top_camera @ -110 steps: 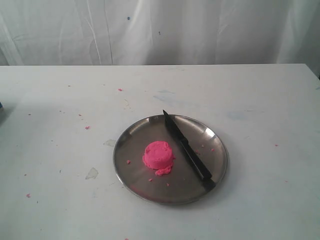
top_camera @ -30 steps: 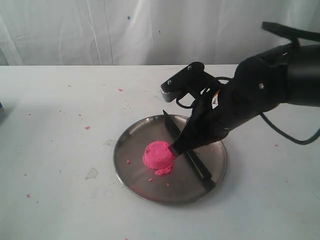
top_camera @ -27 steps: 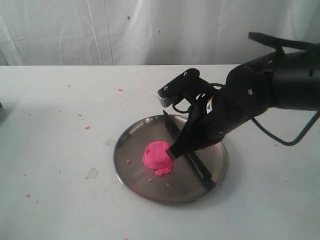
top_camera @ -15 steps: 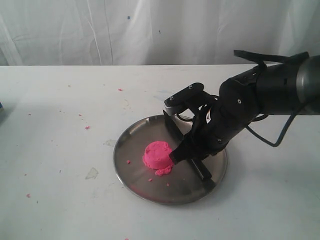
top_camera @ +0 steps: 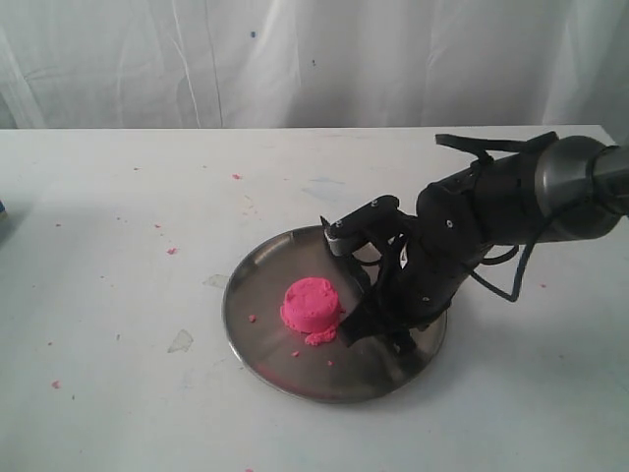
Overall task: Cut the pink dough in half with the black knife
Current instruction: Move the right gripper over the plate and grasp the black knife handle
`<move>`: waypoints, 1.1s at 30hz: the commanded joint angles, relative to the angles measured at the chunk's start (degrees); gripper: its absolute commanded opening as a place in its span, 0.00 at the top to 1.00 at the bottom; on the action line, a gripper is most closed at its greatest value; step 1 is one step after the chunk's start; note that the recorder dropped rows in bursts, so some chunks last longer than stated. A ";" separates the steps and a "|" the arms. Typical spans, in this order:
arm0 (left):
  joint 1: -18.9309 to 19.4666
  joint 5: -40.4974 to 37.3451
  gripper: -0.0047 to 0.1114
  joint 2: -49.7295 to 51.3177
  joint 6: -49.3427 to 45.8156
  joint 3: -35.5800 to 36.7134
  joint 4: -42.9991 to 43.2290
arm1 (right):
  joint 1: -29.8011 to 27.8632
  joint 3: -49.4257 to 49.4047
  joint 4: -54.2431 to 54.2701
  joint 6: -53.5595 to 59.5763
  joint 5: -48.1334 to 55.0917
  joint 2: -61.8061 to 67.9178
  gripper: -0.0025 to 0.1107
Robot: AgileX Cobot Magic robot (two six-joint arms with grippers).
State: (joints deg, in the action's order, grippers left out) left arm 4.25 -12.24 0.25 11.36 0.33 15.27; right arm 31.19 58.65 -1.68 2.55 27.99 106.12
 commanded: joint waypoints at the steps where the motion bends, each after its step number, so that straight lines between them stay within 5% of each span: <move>1: -0.25 0.19 0.96 -0.25 0.02 -0.33 -0.02 | -0.34 0.11 -0.45 -0.34 -1.13 0.39 0.63; 21: -0.25 0.19 0.96 -0.25 0.02 -0.33 -0.02 | -0.34 0.11 -0.45 -0.34 1.32 0.39 0.72; 29: -0.25 0.19 0.96 -0.25 0.02 -0.33 -0.02 | -0.34 0.11 -0.45 -0.34 1.51 0.39 0.97; 33: -0.25 0.19 0.96 -0.25 0.02 -0.33 -0.02 | -0.34 0.11 -1.25 -0.34 1.51 -0.23 0.98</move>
State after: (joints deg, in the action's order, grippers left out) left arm 4.25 -12.24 0.25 11.36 0.33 15.27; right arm 31.19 58.65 -1.80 2.43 29.40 106.50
